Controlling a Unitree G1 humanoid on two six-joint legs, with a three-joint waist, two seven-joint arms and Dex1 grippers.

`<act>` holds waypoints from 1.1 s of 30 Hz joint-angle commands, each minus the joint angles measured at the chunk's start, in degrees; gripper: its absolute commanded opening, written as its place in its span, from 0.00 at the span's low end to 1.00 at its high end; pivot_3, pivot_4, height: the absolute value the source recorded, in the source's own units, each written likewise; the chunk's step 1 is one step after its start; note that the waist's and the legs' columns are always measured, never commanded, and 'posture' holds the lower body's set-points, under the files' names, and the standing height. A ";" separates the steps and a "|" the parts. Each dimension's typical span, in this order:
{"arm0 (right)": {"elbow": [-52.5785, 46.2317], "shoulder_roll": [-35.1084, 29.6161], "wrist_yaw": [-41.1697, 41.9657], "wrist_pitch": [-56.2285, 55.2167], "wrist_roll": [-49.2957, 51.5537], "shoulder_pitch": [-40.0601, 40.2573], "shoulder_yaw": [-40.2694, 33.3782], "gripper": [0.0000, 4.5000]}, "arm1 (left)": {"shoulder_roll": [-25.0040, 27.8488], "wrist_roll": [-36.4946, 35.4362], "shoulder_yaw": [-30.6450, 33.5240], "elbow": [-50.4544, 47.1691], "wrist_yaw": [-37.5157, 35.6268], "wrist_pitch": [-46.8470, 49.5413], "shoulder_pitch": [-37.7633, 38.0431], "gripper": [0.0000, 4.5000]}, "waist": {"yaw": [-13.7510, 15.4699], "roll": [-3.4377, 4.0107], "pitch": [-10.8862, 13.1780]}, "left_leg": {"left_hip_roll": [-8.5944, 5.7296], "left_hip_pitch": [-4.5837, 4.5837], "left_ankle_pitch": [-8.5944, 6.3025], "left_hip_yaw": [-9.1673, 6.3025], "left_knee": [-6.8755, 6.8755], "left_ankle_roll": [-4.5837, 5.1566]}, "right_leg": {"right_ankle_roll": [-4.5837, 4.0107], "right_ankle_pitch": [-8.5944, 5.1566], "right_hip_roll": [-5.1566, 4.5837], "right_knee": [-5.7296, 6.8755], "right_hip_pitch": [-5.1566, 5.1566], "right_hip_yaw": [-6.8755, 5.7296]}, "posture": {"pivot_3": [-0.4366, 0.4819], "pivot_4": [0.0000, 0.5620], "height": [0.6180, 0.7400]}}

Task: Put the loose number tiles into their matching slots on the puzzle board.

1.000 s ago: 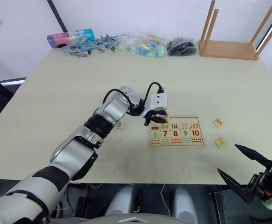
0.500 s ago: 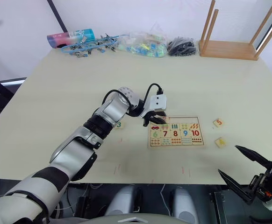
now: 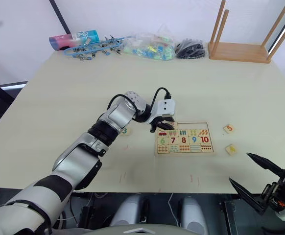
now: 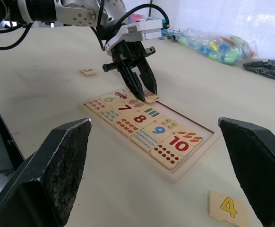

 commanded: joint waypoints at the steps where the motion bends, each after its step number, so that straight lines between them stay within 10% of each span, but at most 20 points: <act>1: -0.11 -0.61 0.21 -1.22 0.64 0.10 -1.85 1.00 | 0.42 0.41 -0.03 -1.43 -0.84 -0.62 0.64 0.21 | -0.01 0.00 0.00 | 0.00 0.00 0.00 0.00 0.00 0.00 | 0.00 0.00 0.00 0.00 0.00 0.00 | 0.48 0.27 0.98; 24: 0.95 -0.92 0.49 -1.42 0.65 -0.62 -1.73 1.00 | 0.85 0.68 0.01 -2.70 -1.72 -0.24 1.63 0.21 | 0.00 0.01 -0.01 | 0.00 0.01 0.00 0.00 0.00 0.00 | 0.00 0.00 0.00 0.00 0.00 0.00 | 0.48 0.27 0.98; 26: 1.02 -0.95 0.38 -1.39 0.59 -0.80 -1.65 1.00 | 0.70 0.64 0.08 -2.46 -1.66 -0.47 1.46 0.57 | 0.00 0.01 -0.01 | 0.00 0.01 0.00 0.00 0.00 0.00 | 0.00 0.00 0.00 0.00 0.01 0.00 | 0.48 0.27 0.98; 30: 1.13 -1.03 0.31 -1.42 0.51 -0.96 -1.63 1.00 | 0.52 0.90 0.36 -2.40 -0.96 -1.51 1.30 0.93 | 0.01 0.01 -0.01 | 0.00 0.01 0.00 0.00 0.00 0.00 | 0.00 0.00 0.00 0.01 0.01 0.00 | 0.48 0.27 0.98; 33: 1.19 -1.06 0.23 -1.45 0.42 -1.02 -1.64 1.00 | 0.31 0.67 0.85 -2.72 -0.72 -1.65 1.05 1.00 | 0.02 0.01 -0.01 | 0.00 0.01 0.00 0.00 0.00 0.00 | 0.00 0.00 0.00 0.00 0.01 0.00 | 0.48 0.27 0.98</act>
